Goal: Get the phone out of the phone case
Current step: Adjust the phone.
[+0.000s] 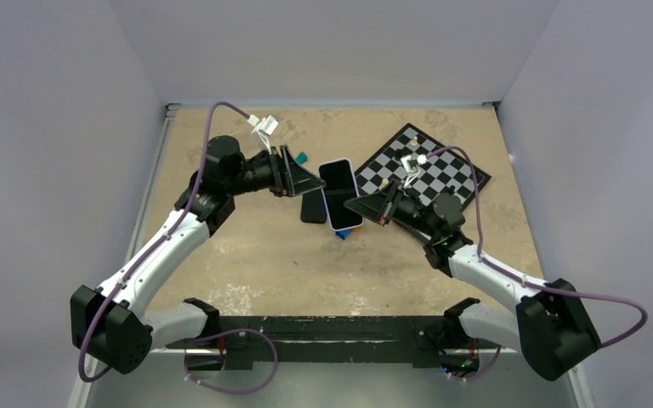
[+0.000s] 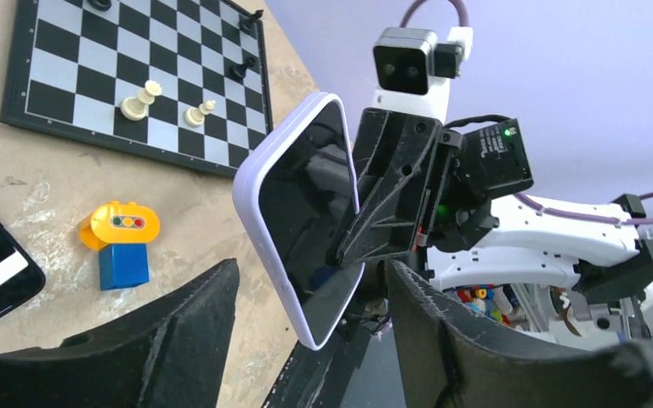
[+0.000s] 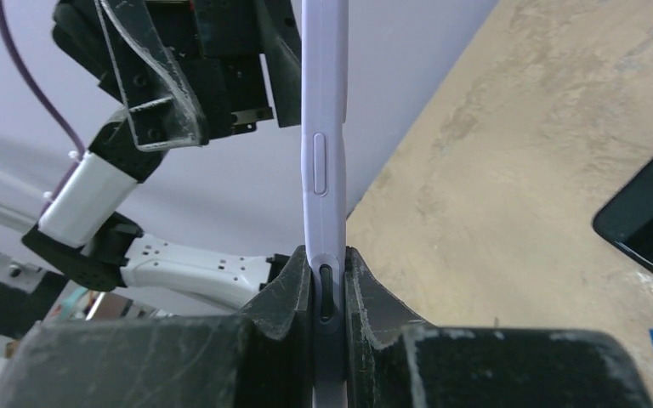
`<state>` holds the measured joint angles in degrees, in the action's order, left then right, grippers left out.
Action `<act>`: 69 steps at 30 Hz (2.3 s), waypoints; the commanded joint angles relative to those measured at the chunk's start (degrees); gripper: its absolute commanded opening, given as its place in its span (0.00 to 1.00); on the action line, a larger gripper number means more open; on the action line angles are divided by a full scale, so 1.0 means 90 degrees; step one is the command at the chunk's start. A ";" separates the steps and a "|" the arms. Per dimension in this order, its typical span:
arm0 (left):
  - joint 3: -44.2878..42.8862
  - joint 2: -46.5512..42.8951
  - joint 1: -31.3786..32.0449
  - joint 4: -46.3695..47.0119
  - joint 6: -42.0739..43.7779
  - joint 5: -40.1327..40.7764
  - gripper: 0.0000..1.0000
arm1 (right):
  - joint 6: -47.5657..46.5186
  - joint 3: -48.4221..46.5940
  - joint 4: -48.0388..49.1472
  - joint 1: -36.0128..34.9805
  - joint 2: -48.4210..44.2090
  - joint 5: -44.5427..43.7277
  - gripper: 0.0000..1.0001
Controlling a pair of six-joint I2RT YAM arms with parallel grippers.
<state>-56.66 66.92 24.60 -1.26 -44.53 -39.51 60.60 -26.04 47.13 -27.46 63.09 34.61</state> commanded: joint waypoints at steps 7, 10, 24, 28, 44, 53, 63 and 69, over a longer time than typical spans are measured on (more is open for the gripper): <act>-0.0014 -0.0140 -0.0018 0.0433 0.0066 -0.0234 0.63 | 0.0808 -0.0313 0.2396 -0.0265 0.0454 0.0226 0.00; -0.0024 -0.0010 -0.0009 0.0793 -0.0268 -0.0413 0.58 | 0.0800 -0.0459 0.2493 -0.0426 0.0601 0.0129 0.00; 0.0561 0.0027 0.0059 0.2480 -0.1190 -0.0894 0.33 | 0.0950 -0.0522 0.3080 -0.0624 0.0920 -0.0486 0.00; 0.0562 -0.0069 0.0058 0.2512 -0.1162 -0.0959 0.31 | 0.0864 -0.0625 0.3040 -0.0849 0.1087 -0.0534 0.00; 0.0639 -0.0383 0.0059 0.2523 -0.0909 -0.1131 0.00 | -0.0411 -0.0927 0.0822 -0.1151 0.0986 -0.0123 0.48; 0.0336 -0.0247 0.0060 0.2307 -0.0728 -0.1541 0.00 | -0.1813 -0.1235 -0.1718 -0.1070 -0.0016 -0.0003 0.64; 0.0152 0.0040 0.0154 0.2639 -0.0855 -0.2364 0.00 | -0.2219 -0.2450 -0.2780 -0.0446 0.0130 0.1021 0.58; 0.0149 0.0084 0.0206 0.2666 -0.0872 -0.2435 0.00 | -0.1279 -0.2529 -0.1856 -0.0140 0.0225 0.1292 0.52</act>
<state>-52.29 67.77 25.89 17.78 -51.70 -58.43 46.04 -45.32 27.49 -29.41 64.55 44.03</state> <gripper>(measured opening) 0.208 0.540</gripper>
